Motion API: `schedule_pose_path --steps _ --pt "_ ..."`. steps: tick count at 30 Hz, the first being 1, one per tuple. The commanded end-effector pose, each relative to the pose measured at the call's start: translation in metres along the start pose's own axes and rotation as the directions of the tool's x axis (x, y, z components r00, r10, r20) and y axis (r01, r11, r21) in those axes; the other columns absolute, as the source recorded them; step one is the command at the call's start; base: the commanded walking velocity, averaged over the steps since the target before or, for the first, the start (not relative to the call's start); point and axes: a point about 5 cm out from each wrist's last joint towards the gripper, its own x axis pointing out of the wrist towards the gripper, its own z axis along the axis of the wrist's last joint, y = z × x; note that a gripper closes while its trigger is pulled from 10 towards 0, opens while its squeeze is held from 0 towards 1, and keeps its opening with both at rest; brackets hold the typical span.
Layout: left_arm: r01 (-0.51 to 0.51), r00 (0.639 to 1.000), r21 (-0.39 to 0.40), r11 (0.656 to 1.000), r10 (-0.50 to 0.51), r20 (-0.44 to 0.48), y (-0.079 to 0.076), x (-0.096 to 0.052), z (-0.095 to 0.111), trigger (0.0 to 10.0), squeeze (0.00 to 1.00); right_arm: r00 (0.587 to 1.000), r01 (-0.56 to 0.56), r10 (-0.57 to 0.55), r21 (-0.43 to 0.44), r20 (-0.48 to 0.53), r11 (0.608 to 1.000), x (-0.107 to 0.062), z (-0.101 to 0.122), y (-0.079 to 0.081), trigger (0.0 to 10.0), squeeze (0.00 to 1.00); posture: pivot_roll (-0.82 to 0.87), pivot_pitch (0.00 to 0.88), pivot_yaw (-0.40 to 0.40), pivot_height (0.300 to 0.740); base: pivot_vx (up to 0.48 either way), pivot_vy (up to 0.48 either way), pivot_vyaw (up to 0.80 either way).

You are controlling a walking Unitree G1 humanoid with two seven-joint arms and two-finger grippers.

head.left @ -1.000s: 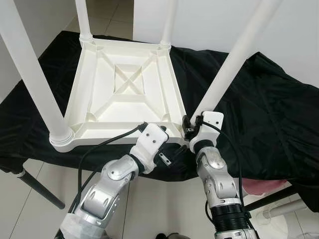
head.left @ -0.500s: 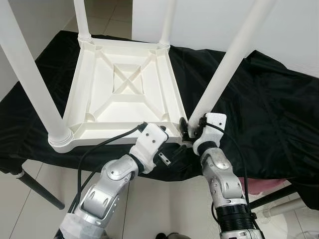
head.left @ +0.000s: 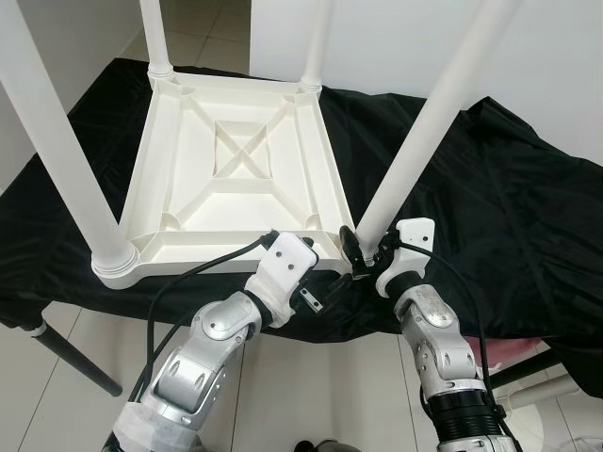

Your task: Building children table

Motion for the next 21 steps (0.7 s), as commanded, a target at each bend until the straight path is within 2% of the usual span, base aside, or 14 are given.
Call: schedule_pose_path --steps 1,3,9,13,18,21 --pt "0.048 0.999 0.003 0.999 -0.048 0.003 -0.004 0.002 0.000 10.0 0.00 0.998 -0.060 0.060 -0.021 0.008 0.998 0.000 0.000 -0.005 10.0 0.00 0.05 0.077 -0.116 0.740 0.000 0.000 0.00" --pt "0.051 0.999 0.003 0.999 -0.051 0.004 -0.004 0.003 0.000 10.0 0.00 0.991 -0.135 0.136 -0.041 0.020 0.990 0.000 0.003 -0.011 10.0 0.00 0.05 0.075 -0.117 0.740 0.000 0.000 0.00" --pt "0.055 0.998 0.003 0.998 -0.055 0.004 -0.005 0.003 0.000 10.0 0.00 0.969 -0.242 0.245 -0.093 0.023 0.966 0.005 0.008 -0.020 10.0 0.00 0.05 0.071 -0.118 0.740 0.000 0.000 0.00" --pt "0.055 0.998 0.005 0.998 -0.055 0.004 -0.004 0.003 0.000 10.0 0.00 0.952 -0.302 0.305 -0.092 0.016 0.949 0.009 0.008 -0.019 10.0 0.00 0.05 0.069 -0.115 0.740 0.000 0.000 0.00" --pt "0.054 0.999 0.012 0.998 -0.054 0.005 -0.003 0.003 0.001 10.0 0.00 0.912 -0.411 0.410 -0.116 -0.026 0.904 0.015 0.005 -0.015 10.0 0.00 0.06 0.063 -0.112 0.740 0.000 0.000 0.00" --pt "0.053 0.999 0.013 0.999 -0.053 0.005 -0.003 0.003 0.001 10.0 0.00 0.907 -0.421 0.420 -0.124 -0.036 0.899 0.016 0.004 -0.016 10.0 0.00 0.06 0.063 -0.112 0.740 0.000 0.000 0.00"
